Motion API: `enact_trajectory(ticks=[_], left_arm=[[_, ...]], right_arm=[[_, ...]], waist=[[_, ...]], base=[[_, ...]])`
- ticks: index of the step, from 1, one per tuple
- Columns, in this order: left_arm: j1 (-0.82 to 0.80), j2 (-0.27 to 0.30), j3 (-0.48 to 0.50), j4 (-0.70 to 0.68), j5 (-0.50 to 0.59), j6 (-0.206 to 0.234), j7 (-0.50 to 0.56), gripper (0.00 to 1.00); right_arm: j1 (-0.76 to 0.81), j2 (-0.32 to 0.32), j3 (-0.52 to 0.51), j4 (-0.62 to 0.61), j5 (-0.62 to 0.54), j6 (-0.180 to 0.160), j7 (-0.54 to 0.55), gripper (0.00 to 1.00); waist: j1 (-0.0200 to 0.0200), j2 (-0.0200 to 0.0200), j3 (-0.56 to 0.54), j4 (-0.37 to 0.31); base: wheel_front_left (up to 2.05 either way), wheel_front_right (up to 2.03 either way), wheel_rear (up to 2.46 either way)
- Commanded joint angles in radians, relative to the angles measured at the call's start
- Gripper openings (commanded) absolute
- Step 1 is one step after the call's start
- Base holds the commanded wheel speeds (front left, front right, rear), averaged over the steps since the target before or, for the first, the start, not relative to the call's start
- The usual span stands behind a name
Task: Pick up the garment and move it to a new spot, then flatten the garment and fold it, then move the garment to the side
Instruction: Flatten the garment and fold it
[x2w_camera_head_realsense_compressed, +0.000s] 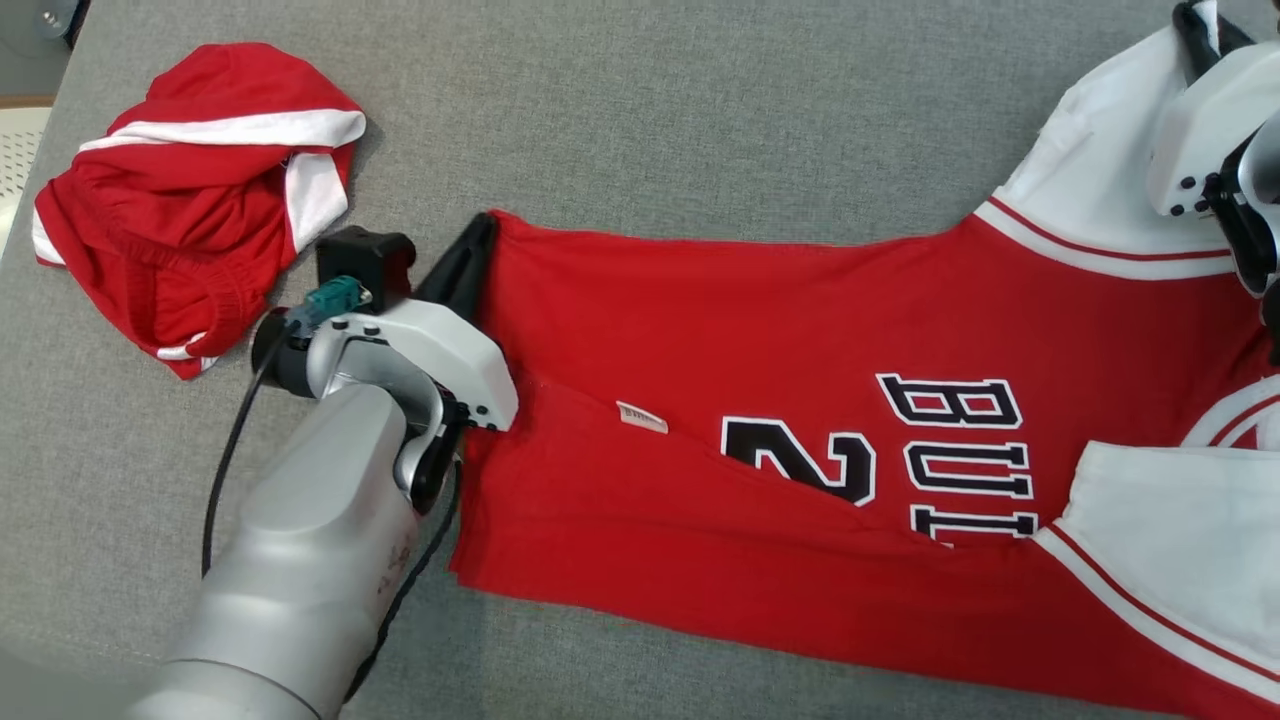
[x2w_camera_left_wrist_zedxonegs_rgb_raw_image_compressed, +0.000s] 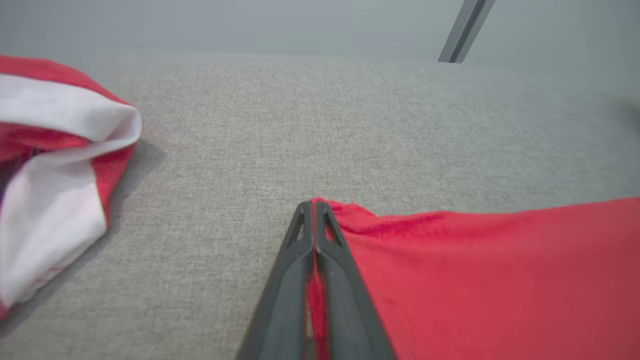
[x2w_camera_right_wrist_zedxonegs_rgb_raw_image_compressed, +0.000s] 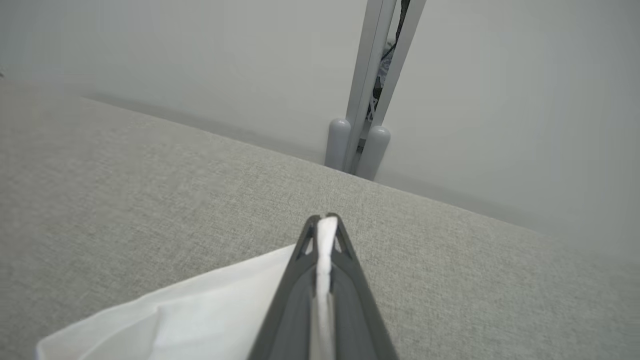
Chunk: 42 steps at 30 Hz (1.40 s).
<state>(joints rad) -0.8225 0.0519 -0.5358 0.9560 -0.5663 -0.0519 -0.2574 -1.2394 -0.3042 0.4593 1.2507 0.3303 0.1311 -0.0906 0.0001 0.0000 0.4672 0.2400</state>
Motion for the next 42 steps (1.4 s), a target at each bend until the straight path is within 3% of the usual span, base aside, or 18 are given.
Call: enact_trajectory(ticks=[1,6,11,19,26,38,39,40,41,42], left_arm=[[-0.018,0.017,0.016,-0.004,-0.004,0.010,-0.008,0.00],[0.035,0.055,0.098,-0.114,0.037,0.042,-0.008,0.00],[0.133,0.081,0.153,-0.162,0.079,0.043,-0.008,0.00],[0.333,0.094,0.217,-0.159,0.112,0.027,-0.009,0.00],[0.461,0.090,0.260,-0.163,0.138,0.025,-0.009,0.00],[0.612,0.062,0.337,-0.201,0.163,0.045,-0.009,0.00],[0.621,0.057,0.345,-0.213,0.165,0.047,-0.009,0.00],[0.632,0.055,0.353,-0.227,0.175,0.050,-0.009,0.29],[0.646,0.051,0.359,-0.245,0.184,0.057,-0.009,0.78],[0.660,0.047,0.365,-0.262,0.195,0.061,-0.009,1.00]], right_arm=[[-0.007,-0.003,-0.009,0.007,-0.008,-0.001,-0.029,0.00],[0.010,0.014,-0.054,0.014,-0.014,-0.001,-0.140,0.00],[0.114,0.056,-0.092,-0.028,0.016,-0.001,-0.175,0.00],[0.453,0.053,-0.135,-0.306,0.094,-0.001,-0.175,0.00],[0.716,0.050,-0.156,-0.453,0.180,-0.001,-0.176,0.00],[0.900,0.098,-0.155,-0.441,0.214,-0.001,-0.176,0.00],[0.905,0.102,-0.161,-0.436,0.214,-0.001,-0.176,0.25],[0.908,0.107,-0.169,-0.435,0.216,-0.001,-0.176,0.81],[0.907,0.107,-0.179,-0.438,0.213,-0.001,-0.176,1.00],[0.905,0.106,-0.187,-0.441,0.209,-0.001,-0.176,1.00]], waist=[[-0.0001,0.0000,-0.012,-0.010],[-0.0001,0.0000,-0.059,-0.042],[-0.0001,0.0000,-0.135,-0.092],[-0.0001,0.0000,-0.265,-0.171],[-0.0001,0.0000,-0.338,-0.204],[-0.0001,0.0000,-0.388,-0.229],[-0.0001,0.0000,-0.389,-0.228],[-0.0001,0.0000,-0.389,-0.227],[-0.0001,0.0000,-0.388,-0.226],[-0.0001,0.0000,-0.388,-0.223]], base=[[0.00,0.00,0.00],[0.00,0.00,0.00],[0.00,0.00,0.00],[0.00,0.00,0.00],[0.00,0.00,0.00],[0.00,0.00,0.00],[0.00,0.00,0.00],[0.00,0.00,0.00],[0.00,0.00,0.00],[0.00,0.00,0.00]])
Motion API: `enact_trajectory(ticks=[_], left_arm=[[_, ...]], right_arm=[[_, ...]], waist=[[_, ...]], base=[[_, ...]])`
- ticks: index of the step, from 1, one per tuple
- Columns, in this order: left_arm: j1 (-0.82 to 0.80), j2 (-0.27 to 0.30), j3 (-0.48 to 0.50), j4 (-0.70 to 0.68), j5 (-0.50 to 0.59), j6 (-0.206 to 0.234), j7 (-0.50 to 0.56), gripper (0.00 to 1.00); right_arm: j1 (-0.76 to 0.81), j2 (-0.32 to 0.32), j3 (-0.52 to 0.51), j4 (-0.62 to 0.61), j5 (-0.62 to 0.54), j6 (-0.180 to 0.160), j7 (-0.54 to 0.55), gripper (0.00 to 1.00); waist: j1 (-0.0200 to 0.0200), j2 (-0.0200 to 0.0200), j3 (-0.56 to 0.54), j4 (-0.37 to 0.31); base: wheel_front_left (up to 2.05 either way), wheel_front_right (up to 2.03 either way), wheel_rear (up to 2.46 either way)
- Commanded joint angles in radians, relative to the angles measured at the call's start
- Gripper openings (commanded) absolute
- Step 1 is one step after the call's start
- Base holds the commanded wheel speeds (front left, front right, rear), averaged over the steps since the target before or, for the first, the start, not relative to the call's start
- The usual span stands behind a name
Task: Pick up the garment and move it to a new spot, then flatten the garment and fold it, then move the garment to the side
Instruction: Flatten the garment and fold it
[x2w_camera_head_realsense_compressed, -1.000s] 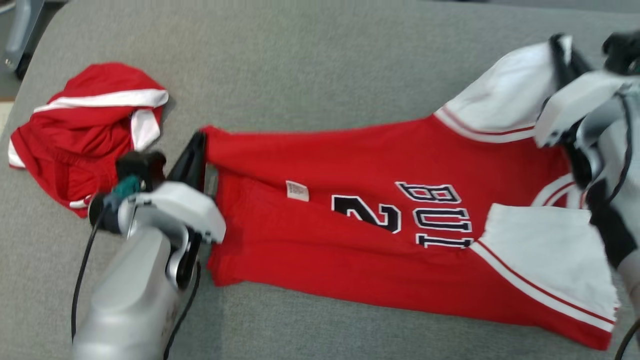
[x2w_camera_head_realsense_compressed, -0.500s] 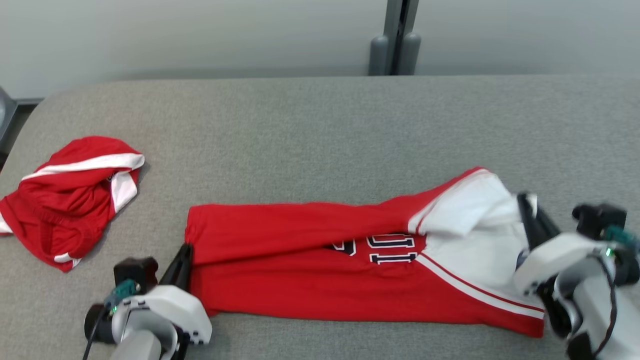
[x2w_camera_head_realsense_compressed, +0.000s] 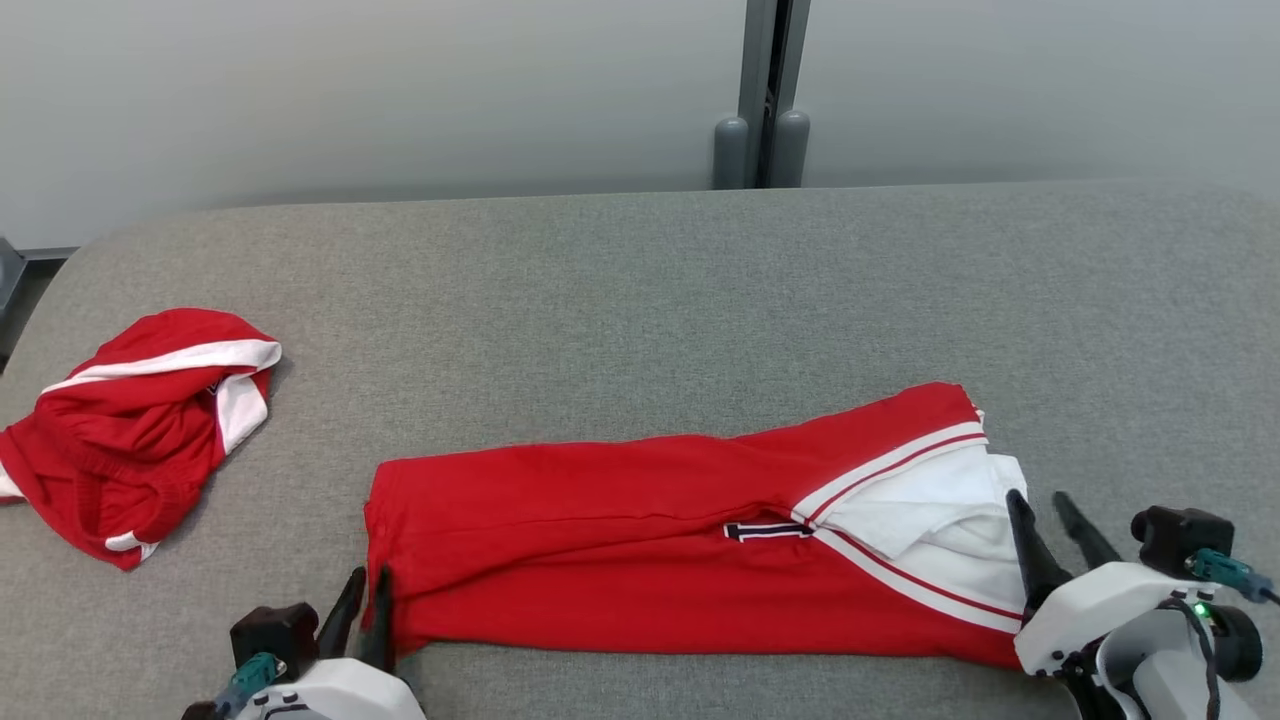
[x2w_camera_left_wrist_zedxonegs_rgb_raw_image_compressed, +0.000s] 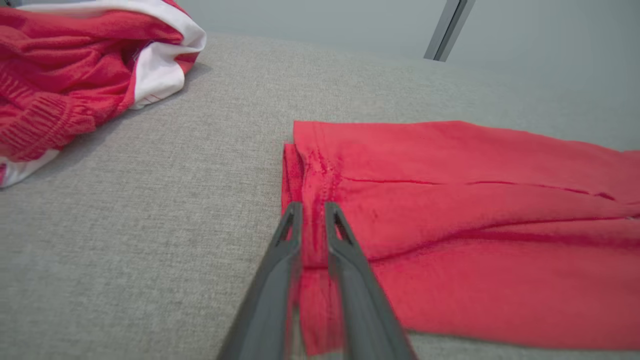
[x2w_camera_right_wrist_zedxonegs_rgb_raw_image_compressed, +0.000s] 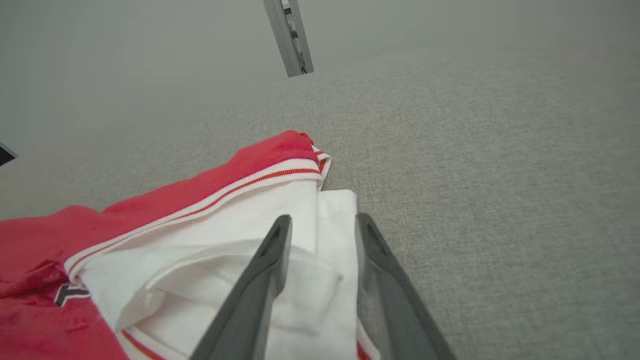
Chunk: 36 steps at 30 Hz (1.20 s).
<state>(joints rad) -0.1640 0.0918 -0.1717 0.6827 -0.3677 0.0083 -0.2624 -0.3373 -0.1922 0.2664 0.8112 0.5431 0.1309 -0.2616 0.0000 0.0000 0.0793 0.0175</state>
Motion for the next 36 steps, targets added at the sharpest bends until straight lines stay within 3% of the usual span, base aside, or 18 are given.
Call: enact_trajectory(ticks=[1,5,14,15,17,18,23,30,36], left_arm=[[0.015,0.003,0.005,-0.006,0.007,0.008,-0.003,1.00],[0.042,-0.013,0.027,-0.049,0.041,0.017,-0.002,1.00],[0.029,-0.032,0.054,-0.063,0.088,0.001,-0.002,1.00],[0.028,-0.033,0.057,-0.062,0.086,-0.001,-0.002,1.00],[0.027,-0.035,0.063,-0.061,0.085,-0.006,-0.002,1.00],[0.024,-0.036,0.066,-0.062,0.087,-0.008,-0.002,1.00],[0.017,-0.038,0.077,-0.057,0.098,-0.016,-0.002,1.00],[0.016,-0.040,0.072,-0.052,0.097,-0.026,-0.002,1.00],[0.025,-0.039,0.041,-0.049,0.071,-0.018,-0.002,1.00]], right_arm=[[0.000,-0.007,-0.006,-0.007,-0.008,0.000,-0.005,1.00],[-0.012,0.000,-0.044,-0.007,-0.031,0.000,-0.005,1.00],[-0.061,0.048,0.016,0.116,-0.010,0.000,0.139,1.00],[-0.060,0.052,0.025,0.127,-0.004,0.000,0.154,0.51],[-0.059,0.064,0.038,0.137,0.013,0.001,0.171,0.26],[-0.058,0.066,0.047,0.143,0.018,0.001,0.181,0.00],[-0.053,0.069,0.062,0.147,0.062,0.001,0.158,0.00],[-0.125,-0.019,-0.010,0.141,0.062,-0.002,0.023,0.00],[-0.141,-0.021,0.014,0.034,0.040,0.000,0.002,0.00]], waist=[[0.0000,0.0000,0.002,0.004],[0.0000,0.0000,0.006,0.020],[0.0000,0.0000,0.024,0.069],[0.0000,0.0000,0.025,0.073],[0.0000,0.0000,0.027,0.080],[0.0000,0.0000,0.027,0.083],[0.0000,0.0000,0.034,0.090],[0.0000,0.0000,0.035,0.079],[0.0000,0.0000,0.023,0.060]], base=[[0.00,0.00,0.00],[0.00,0.00,0.00],[0.00,0.00,0.00],[0.00,0.00,0.00],[0.00,0.00,0.00],[0.00,0.00,0.00],[0.00,0.00,0.00],[0.00,0.00,0.00],[0.00,0.00,0.00]])
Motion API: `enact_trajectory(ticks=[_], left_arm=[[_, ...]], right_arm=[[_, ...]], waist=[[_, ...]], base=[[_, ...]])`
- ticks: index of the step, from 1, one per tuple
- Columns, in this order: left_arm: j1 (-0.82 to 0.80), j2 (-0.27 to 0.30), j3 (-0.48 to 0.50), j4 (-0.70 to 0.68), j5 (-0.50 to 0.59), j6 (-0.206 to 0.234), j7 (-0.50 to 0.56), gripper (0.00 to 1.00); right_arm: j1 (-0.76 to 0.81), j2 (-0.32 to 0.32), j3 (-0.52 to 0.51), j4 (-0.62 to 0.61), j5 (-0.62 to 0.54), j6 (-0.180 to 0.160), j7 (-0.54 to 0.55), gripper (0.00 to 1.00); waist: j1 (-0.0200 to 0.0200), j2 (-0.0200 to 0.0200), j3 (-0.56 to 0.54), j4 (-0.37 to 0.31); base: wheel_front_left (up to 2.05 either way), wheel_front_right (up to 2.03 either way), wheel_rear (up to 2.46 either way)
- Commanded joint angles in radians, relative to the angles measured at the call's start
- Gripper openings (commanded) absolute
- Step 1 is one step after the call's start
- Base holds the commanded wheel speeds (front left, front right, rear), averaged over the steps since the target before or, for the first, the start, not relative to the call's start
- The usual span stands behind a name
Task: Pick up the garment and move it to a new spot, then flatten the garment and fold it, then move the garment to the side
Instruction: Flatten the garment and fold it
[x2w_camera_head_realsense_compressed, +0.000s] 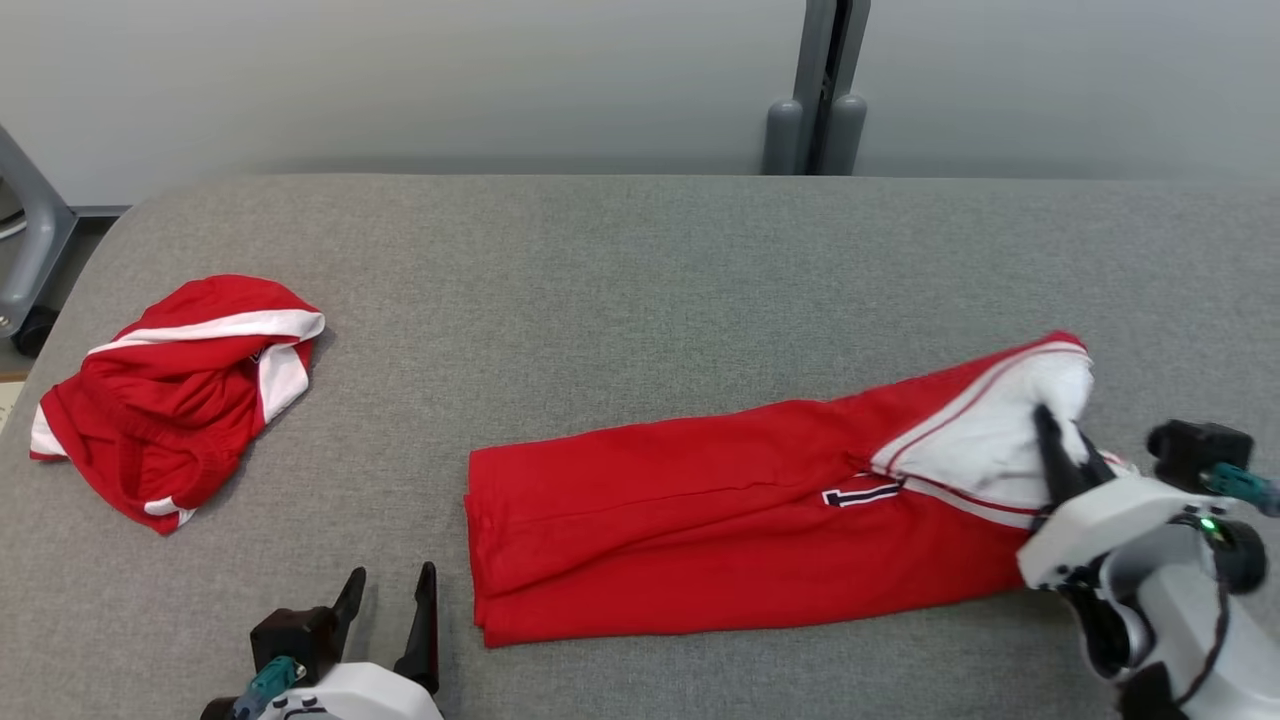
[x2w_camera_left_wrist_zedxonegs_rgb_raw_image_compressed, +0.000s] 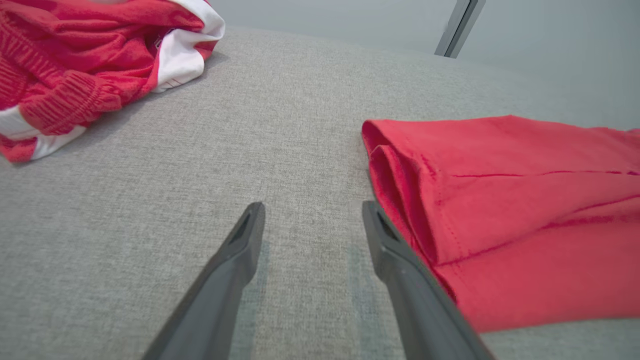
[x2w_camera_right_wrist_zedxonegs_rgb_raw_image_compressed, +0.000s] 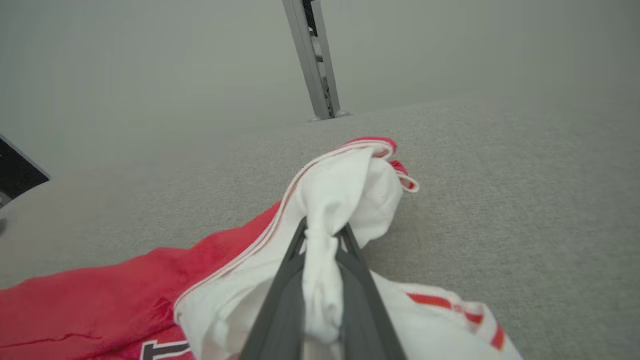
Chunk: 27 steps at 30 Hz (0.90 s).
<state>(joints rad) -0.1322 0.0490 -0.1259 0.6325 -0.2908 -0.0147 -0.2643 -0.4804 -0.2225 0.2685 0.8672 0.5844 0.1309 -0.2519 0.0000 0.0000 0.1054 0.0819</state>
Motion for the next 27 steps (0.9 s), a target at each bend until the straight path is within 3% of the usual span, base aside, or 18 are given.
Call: enact_trajectory(ticks=[1,8,14,19,27], left_arm=[[-0.005,0.004,-0.011,0.003,-0.009,0.006,0.000,1.00],[-0.020,0.004,-0.052,0.003,-0.027,0.012,0.000,1.00],[-0.026,0.004,-0.104,0.007,-0.035,0.011,0.000,1.00],[-0.025,0.004,-0.135,0.014,-0.041,0.015,0.000,1.00],[-0.009,0.003,-0.156,0.012,-0.057,0.027,0.000,1.00]], right_arm=[[0.009,0.016,0.033,-0.052,0.002,0.000,-0.005,0.00],[0.052,0.066,0.211,-0.255,0.058,0.000,0.077,0.00],[0.065,0.103,0.390,-0.371,0.107,0.000,0.170,0.00],[0.028,0.139,0.478,-0.339,0.127,0.000,0.196,0.00],[-0.039,0.167,0.526,-0.182,0.127,0.000,0.117,0.00]], waist=[[0.0000,0.0000,-0.005,-0.006],[0.0000,0.0000,-0.010,0.008],[0.0000,0.0000,-0.015,0.085],[0.0000,0.0000,-0.021,0.177],[0.0000,0.0000,-0.025,0.281]], base=[[0.00,0.00,0.00],[0.00,0.00,0.00],[0.00,0.00,0.00],[0.00,0.00,0.00],[0.00,0.00,0.00]])
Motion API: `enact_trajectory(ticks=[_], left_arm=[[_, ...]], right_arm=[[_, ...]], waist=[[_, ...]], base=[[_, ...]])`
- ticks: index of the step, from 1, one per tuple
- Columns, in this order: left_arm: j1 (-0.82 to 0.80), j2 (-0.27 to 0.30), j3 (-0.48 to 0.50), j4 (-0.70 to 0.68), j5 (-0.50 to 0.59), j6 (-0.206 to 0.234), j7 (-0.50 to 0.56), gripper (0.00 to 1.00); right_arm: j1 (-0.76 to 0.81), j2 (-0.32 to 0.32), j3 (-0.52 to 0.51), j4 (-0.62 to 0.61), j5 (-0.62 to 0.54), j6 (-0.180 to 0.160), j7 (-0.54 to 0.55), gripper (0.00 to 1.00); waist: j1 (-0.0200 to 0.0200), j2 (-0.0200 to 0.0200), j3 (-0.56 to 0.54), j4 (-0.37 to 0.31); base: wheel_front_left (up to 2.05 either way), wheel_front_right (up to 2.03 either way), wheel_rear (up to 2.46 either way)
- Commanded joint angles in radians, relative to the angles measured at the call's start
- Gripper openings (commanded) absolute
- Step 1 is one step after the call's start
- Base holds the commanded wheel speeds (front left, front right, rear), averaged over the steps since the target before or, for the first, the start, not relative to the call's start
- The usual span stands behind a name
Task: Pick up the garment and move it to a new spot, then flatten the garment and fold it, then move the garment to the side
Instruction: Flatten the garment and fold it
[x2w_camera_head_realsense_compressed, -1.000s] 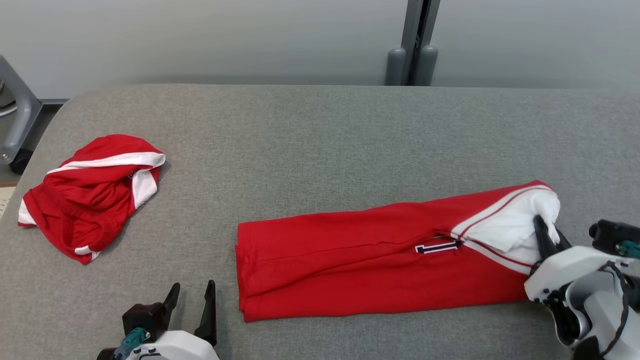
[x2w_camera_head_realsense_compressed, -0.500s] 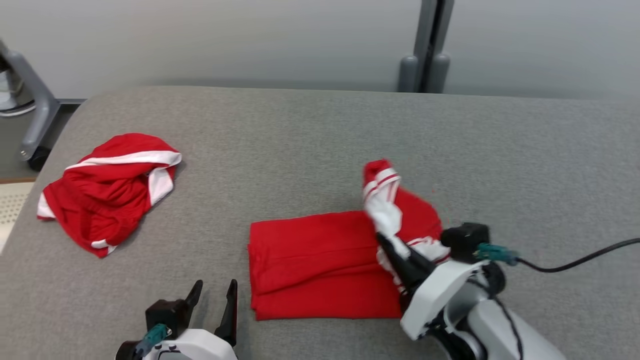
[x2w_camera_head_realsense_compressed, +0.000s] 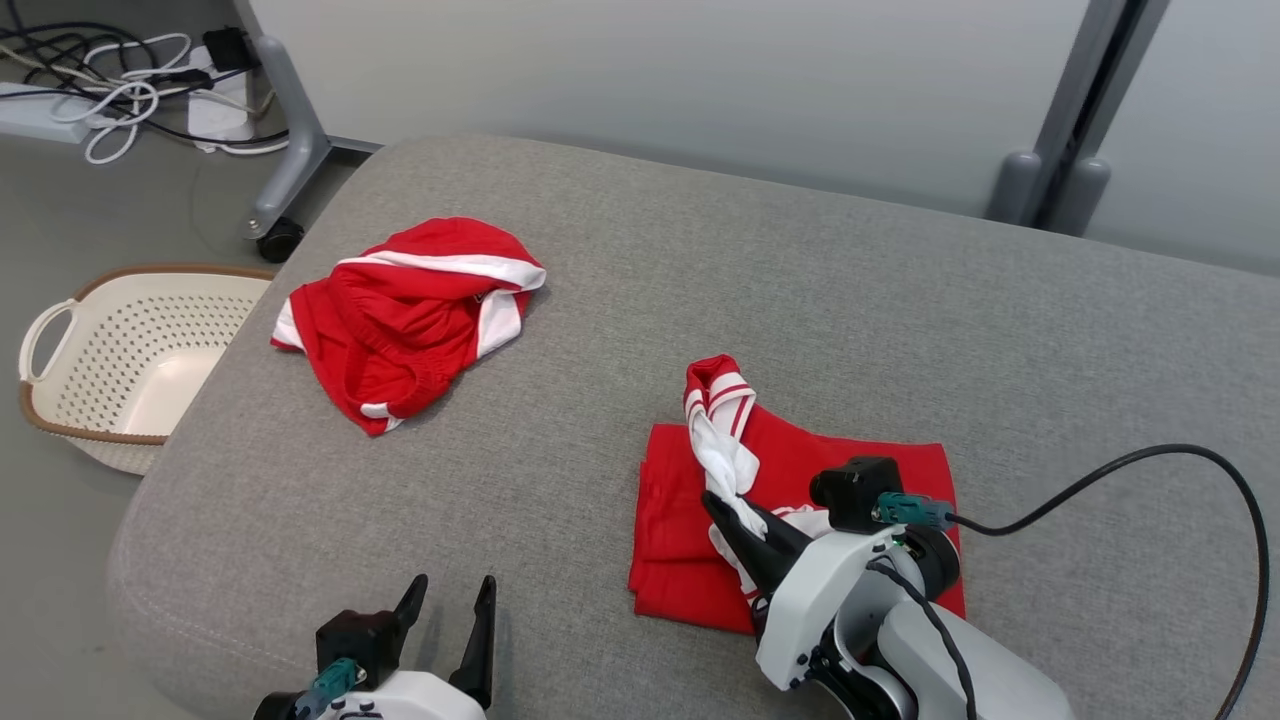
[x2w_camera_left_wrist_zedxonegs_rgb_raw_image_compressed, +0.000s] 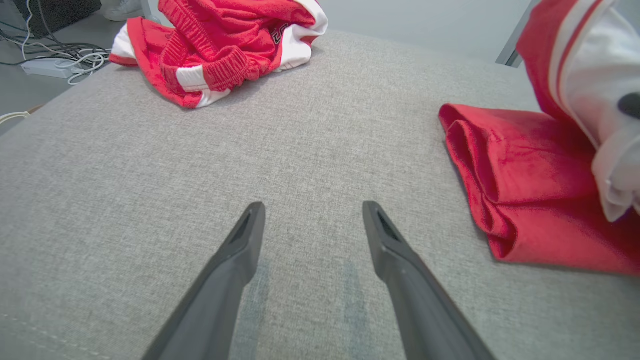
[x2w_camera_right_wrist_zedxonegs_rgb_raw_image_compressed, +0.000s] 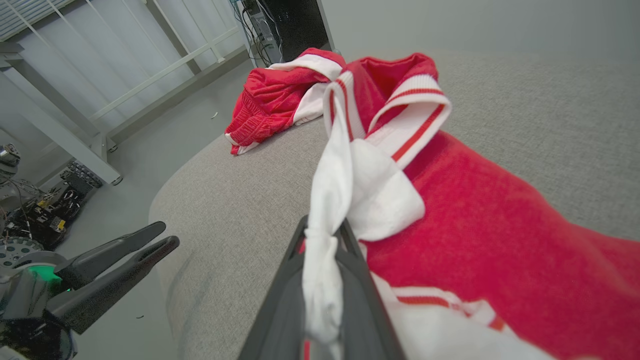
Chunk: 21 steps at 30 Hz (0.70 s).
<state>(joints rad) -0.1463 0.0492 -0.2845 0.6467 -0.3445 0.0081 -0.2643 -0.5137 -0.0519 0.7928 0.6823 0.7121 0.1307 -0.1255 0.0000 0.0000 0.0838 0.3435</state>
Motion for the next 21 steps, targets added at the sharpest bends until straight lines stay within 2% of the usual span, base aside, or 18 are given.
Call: enact_trajectory(ticks=[1,2,3,8,10,13,20,21], left_arm=[[0.010,0.003,0.004,-0.004,-0.002,0.003,0.000,1.00],[0.013,0.003,0.008,-0.004,0.003,0.002,0.000,1.00],[0.014,0.003,0.011,-0.005,0.006,0.001,0.000,1.00],[0.020,0.003,0.034,-0.024,0.015,0.008,0.000,1.00],[0.017,0.003,0.048,-0.039,0.020,0.010,0.000,1.00],[0.011,0.003,0.070,-0.068,0.030,0.014,0.000,1.00],[0.011,0.004,0.129,-0.124,0.064,0.017,0.000,1.00],[0.011,0.004,0.129,-0.124,0.064,0.017,0.000,1.00]], right_arm=[[-0.014,-0.003,0.005,0.021,-0.002,0.000,-0.021,0.00],[-0.017,-0.002,0.005,0.037,0.010,0.000,-0.033,0.30],[-0.022,-0.001,0.010,0.041,0.020,0.000,-0.048,1.00],[-0.044,-0.005,-0.009,0.071,0.057,0.000,-0.113,1.00],[-0.057,-0.004,-0.045,0.092,0.032,0.000,-0.131,1.00],[-0.065,-0.020,-0.141,0.113,-0.031,0.000,-0.142,1.00],[0.059,-0.053,-0.469,0.000,-0.270,0.000,-0.140,1.00],[0.059,-0.053,-0.469,0.000,-0.270,0.000,-0.140,1.00]], waist=[[0.0000,0.0000,-0.004,0.023],[0.0000,0.0000,-0.005,0.024],[0.0000,0.0000,-0.006,0.023],[0.0000,0.0000,-0.009,-0.015],[0.0000,0.0000,-0.010,-0.043],[0.0000,0.0000,-0.007,-0.090],[0.0000,0.0000,-0.006,-0.182],[0.0000,0.0000,-0.006,-0.182]], base=[[0.00,0.00,0.00],[0.00,0.00,0.00],[0.00,0.00,0.00],[0.00,0.00,0.00],[0.00,0.00,0.00],[0.00,0.00,0.00],[0.00,0.00,0.00],[0.00,0.00,0.00]])
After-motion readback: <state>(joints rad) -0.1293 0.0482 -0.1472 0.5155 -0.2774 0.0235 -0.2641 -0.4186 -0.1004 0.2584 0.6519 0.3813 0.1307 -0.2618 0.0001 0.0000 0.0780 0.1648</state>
